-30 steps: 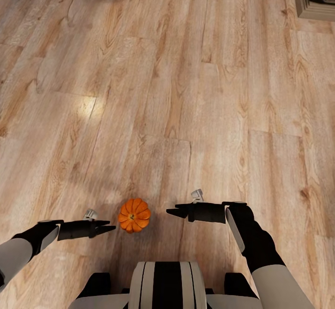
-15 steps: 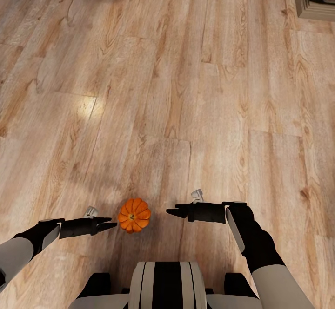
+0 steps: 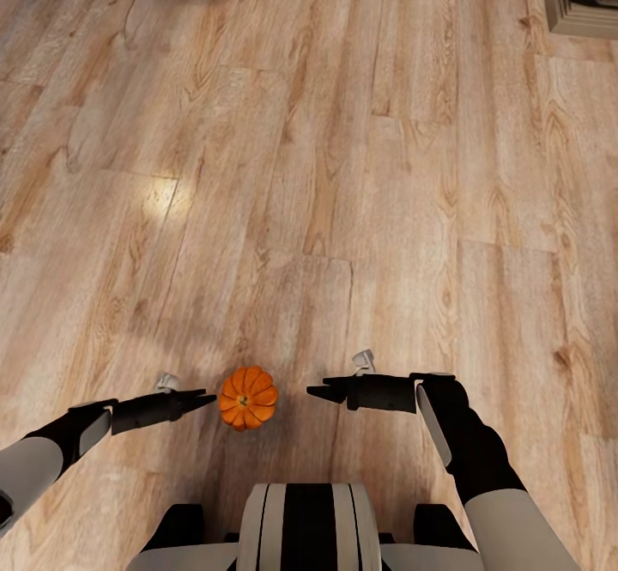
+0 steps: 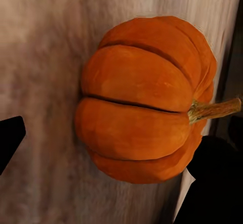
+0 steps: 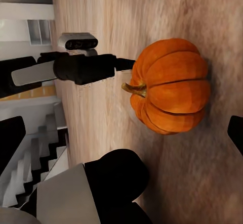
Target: Place each of the two pumpkins and all three candles from the living room inside a cabinet in the living room (use any cabinet), then make sure every cabinet is closed, and position the cauldron so it is next to a table in the living room.
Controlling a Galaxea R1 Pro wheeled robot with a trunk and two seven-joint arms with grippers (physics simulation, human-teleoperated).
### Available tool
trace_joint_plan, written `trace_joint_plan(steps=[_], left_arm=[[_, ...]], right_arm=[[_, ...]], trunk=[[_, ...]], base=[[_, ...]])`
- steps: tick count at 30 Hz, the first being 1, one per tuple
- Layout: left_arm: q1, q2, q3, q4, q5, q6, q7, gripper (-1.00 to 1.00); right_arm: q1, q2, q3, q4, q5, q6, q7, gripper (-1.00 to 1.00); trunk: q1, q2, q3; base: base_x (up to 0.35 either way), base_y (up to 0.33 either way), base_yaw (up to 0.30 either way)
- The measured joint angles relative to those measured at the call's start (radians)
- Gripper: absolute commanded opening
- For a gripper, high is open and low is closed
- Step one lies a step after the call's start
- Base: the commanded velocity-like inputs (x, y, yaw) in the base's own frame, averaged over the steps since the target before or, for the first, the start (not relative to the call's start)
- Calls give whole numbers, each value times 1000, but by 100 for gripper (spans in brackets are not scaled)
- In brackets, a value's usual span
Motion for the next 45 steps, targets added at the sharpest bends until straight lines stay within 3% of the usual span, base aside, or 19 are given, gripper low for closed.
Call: trace_joint_plan(steps=[4,7,10,16,24,38,40,45], left_arm=[[1,-1,50,0,-1,-4,1,100],[1,-2,67,0,-2,-6,2,100],[1,-14,70,3,-3,-8,15,100],[4,-48,71,10,-6,-11,174,100],[5,-64,65,11,-10,-12,196,100],[5,-58,59,-1,-11,-13,173,100],[5,-54,58,-1,-11,-13,138,100],[5,-38,58,-2,-12,-13,-20,100]], right_arm=[[0,-1,0,0,0,0,0,100],[0,0,0,0,0,0,0,100],[0,-1,0,0,0,0,0,100],[0,-2,0,-1,0,1,0,100],[0,-3,-1,-3,0,0,0,100],[0,0,0,-3,1,0,0,100],[0,1,0,-3,1,0,0,100],[0,1,0,-3,2,-1,-2,100]], trunk=[[0,0,0],[0,0,0],[0,0,0],[0,0,0],[0,0,0],[0,0,0],[0,0,0],[0,0,0]], base=[[0,0,0],[0,0,0],[0,0,0],[0,0,0],[0,0,0],[0,0,0],[0,0,0],[0,0,0]])
